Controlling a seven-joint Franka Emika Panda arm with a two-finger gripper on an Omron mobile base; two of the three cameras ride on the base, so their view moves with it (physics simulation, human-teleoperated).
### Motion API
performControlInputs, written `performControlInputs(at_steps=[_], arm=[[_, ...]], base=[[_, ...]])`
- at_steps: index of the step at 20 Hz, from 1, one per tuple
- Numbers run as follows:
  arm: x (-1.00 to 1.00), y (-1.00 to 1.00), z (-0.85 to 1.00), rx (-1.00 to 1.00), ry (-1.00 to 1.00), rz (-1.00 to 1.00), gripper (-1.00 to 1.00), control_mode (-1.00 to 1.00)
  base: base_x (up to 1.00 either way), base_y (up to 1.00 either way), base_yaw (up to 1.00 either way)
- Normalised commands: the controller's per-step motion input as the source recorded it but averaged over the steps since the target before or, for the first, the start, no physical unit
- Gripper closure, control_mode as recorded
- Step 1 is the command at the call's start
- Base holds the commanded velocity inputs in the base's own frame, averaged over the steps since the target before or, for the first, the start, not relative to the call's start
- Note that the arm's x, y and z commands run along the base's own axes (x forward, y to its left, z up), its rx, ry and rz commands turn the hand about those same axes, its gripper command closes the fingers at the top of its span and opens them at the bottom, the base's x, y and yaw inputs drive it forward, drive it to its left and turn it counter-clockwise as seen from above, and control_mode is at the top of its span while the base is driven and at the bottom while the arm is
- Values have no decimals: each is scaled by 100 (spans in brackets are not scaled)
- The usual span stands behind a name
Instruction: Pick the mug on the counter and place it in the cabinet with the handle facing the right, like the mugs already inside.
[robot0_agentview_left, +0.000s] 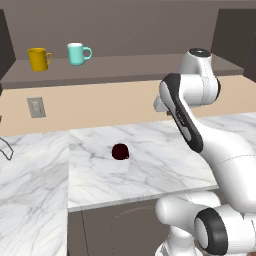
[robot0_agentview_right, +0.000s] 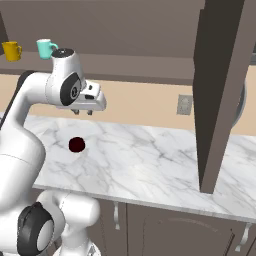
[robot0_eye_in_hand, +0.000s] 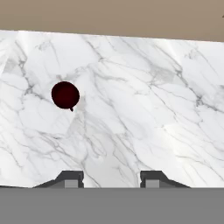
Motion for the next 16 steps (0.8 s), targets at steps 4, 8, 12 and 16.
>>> performControlInputs(at_steps=[4, 8, 12, 16], arm=[[-7, 0, -2, 1, 0, 0, -100, -100], [-23, 0, -12, 2, 0, 0, -100, -100], [-29, 0, -22, 0, -5, 0, -100, -100], [-19, 0, -26, 0, -6, 0, -100, -100]], base=[[0, 0, 0], [0, 0, 0], [0, 0, 0], [0, 0, 0]])
